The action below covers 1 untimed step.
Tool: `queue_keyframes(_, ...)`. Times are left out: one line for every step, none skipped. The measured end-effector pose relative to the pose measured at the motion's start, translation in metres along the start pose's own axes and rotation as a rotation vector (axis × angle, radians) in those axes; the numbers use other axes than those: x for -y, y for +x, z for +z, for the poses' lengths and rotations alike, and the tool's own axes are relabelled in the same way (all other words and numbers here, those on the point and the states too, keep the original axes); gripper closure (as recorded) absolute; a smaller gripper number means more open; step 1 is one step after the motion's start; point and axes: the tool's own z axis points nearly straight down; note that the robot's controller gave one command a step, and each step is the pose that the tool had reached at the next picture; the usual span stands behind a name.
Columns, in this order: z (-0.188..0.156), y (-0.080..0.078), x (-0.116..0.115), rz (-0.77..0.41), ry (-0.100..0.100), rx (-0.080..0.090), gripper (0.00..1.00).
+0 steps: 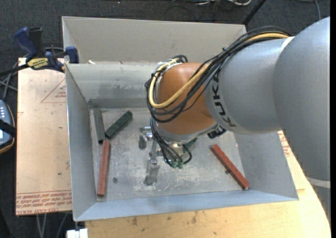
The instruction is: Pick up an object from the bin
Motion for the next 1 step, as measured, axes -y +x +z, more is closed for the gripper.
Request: queue_keyframes(-0.0035,-0.0020,0.0006,0.003,-0.001,0.006,0.00)
